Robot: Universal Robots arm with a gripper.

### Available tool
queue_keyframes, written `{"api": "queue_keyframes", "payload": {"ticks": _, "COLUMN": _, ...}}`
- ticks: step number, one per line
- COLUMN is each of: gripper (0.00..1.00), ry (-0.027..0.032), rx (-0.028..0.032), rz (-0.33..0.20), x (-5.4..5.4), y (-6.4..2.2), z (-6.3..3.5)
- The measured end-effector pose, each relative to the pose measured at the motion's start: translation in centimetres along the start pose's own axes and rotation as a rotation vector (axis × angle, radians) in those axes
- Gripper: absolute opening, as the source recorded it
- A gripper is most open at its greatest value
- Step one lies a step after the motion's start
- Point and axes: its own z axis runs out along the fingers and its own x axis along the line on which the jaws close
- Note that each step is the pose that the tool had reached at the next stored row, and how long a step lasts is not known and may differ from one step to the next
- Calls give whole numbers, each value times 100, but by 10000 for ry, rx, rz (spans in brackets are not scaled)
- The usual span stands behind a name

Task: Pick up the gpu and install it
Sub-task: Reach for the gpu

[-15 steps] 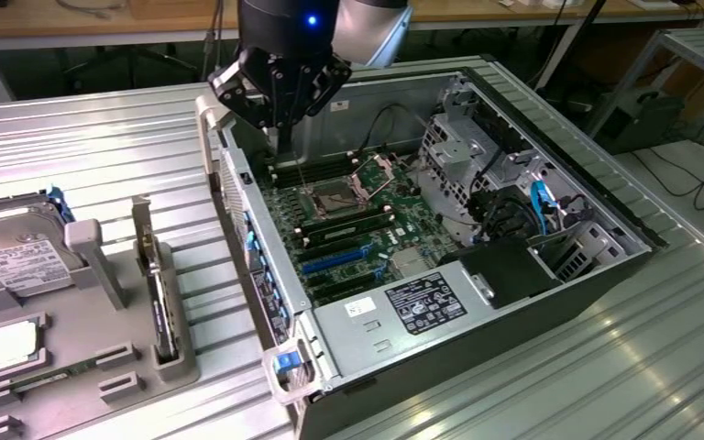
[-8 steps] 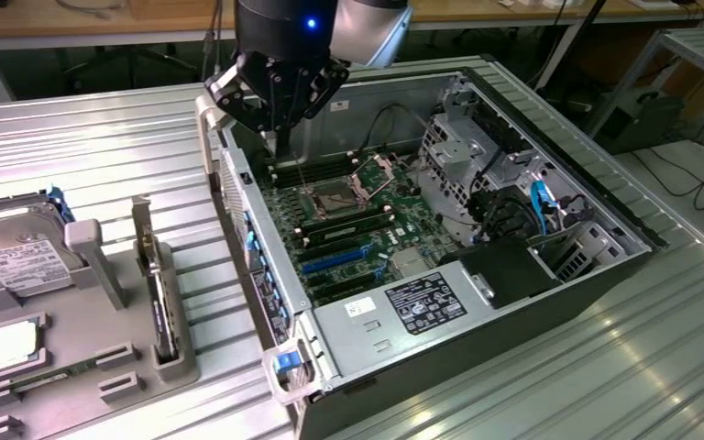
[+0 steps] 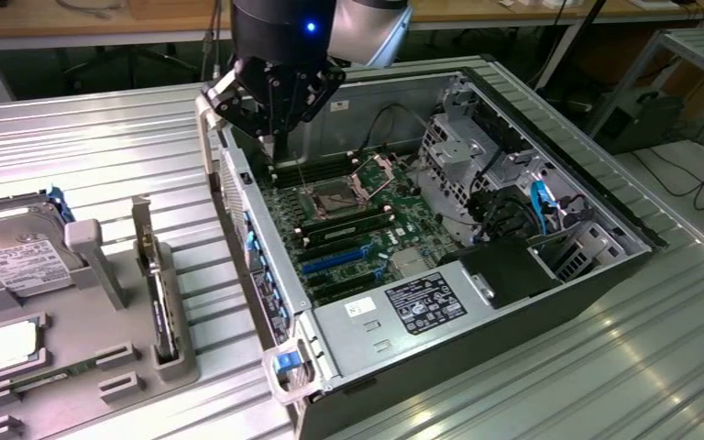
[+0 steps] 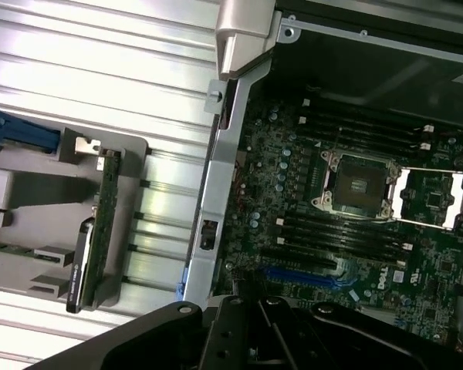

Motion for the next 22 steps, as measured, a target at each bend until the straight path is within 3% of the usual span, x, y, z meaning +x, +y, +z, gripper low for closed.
{"api": "queue_keyframes", "payload": {"ticks": 22, "gripper": 11, "ry": 83, "rx": -26, "rz": -1173, "x": 106, "y": -119, "z": -3}}
